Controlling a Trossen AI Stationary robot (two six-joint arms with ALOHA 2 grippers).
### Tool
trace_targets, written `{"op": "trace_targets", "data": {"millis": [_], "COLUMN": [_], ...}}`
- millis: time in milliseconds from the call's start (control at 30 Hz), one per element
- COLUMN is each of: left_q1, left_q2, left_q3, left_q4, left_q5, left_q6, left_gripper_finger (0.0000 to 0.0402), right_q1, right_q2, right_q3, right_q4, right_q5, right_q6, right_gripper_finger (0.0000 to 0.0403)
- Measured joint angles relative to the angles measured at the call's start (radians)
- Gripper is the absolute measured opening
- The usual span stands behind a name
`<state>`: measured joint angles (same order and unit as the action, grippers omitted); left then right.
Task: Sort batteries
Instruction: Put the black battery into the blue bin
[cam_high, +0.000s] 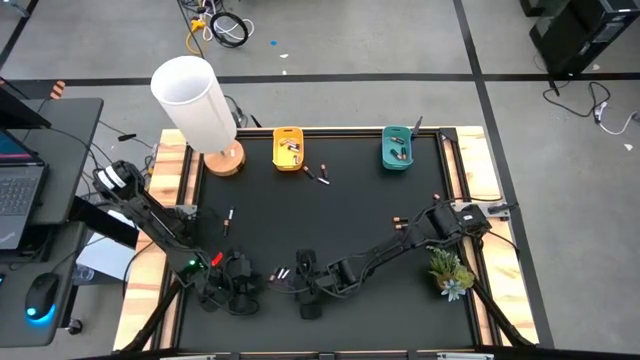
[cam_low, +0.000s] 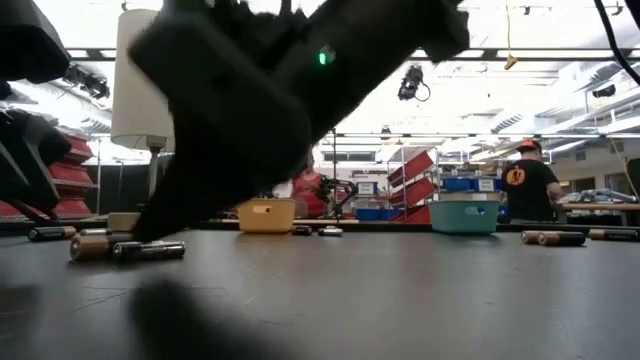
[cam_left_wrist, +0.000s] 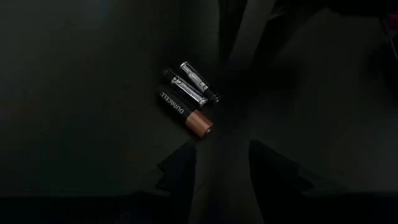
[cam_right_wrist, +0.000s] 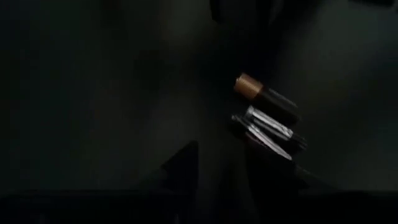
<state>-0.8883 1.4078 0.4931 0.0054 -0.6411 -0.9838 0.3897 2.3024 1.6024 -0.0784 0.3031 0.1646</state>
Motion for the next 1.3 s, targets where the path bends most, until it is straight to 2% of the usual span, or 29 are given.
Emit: {"op": "trace_targets", "data": {"millis": [100,267,433,600,733,967,1200,1300], "left_q1": [0.0,0.0,0.0,0.011,0.024,0.024,0.029,0.048], "left_q2": [0.0,0.009,0.055,0.111,0.143,0.202,0.216,0.216], "left_q3": [0.0,0.0,0.0,0.0,0.0,0.004,0.028,0.034], "left_q4": [-0.004,-0.001,0.042,0.059,0.075,0.168,0.101,0.095], "left_q5": [0.004,0.073,0.073,0.038,-0.013,-0.044,-0.127,-0.133], "left_q6": [-0.025,-0.044,-0.037,-0.047,-0.048,-0.041,-0.084,-0.095], "left_gripper_finger": [0.0152,0.0153,0.0178,0.021,0.0213,0.0214,0.0221,0.0228], "right_q1": [0.004,0.01,0.014,0.025,0.028,0.016,0.01,0.012], "right_q2": [0.003,0.003,0.003,0.003,0.003,0.003,0.003,0.003], "right_q3": [-0.006,-0.03,-0.033,-0.036,-0.035,-0.035,-0.035,-0.035], "right_q4": [0.008,0.034,0.049,0.036,0.035,0.047,0.056,0.055], "right_q5": [0.019,0.019,0.044,0.074,0.097,0.098,0.124,0.124], "right_q6": [0.008,0.065,0.121,0.131,0.108,0.102,0.105,0.104], "right_gripper_finger": [0.0139,0.0138,0.014,0.0147,0.0164,0.0192,0.0203,0.0201]}}
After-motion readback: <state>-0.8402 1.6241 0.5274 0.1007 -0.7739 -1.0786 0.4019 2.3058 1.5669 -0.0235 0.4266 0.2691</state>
